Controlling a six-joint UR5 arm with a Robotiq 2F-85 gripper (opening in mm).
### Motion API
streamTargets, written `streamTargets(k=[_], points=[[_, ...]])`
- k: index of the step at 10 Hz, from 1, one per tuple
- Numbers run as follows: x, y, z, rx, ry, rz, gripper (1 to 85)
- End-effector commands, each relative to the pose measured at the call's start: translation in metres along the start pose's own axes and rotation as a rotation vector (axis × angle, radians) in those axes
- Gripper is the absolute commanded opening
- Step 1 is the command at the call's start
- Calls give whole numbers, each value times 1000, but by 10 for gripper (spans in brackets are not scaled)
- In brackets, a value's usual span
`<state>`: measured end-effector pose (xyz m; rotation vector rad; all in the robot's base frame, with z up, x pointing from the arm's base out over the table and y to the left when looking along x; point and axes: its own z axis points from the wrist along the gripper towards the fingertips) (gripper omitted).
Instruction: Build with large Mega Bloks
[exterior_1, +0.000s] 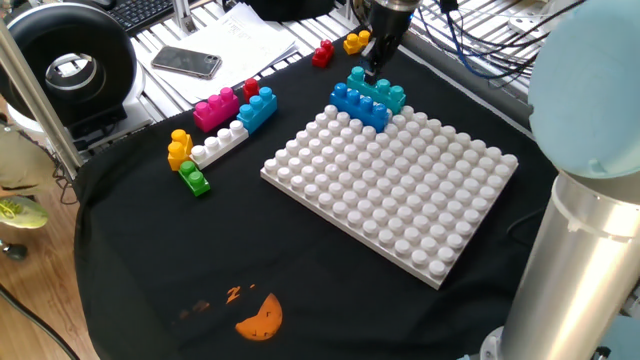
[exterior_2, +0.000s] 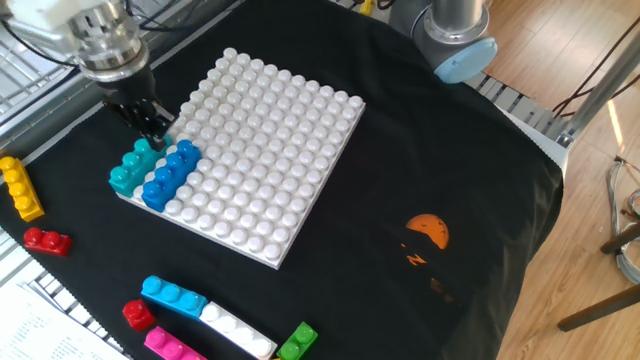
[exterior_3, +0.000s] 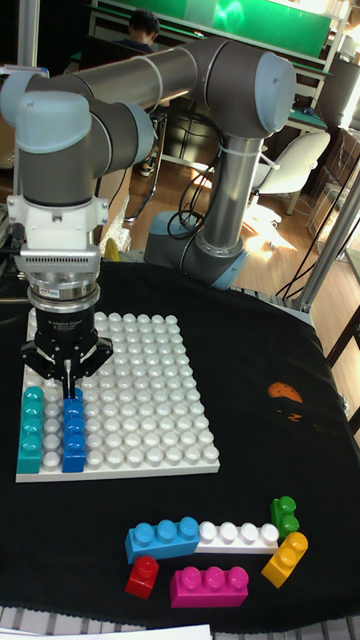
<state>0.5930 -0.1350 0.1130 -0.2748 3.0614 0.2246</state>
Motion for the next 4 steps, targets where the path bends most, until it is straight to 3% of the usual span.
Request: streamTargets(k=[1,4], points=[[-7,1,-6,4,-8,32,23],[-10,4,-8,3,-19,45,23]])
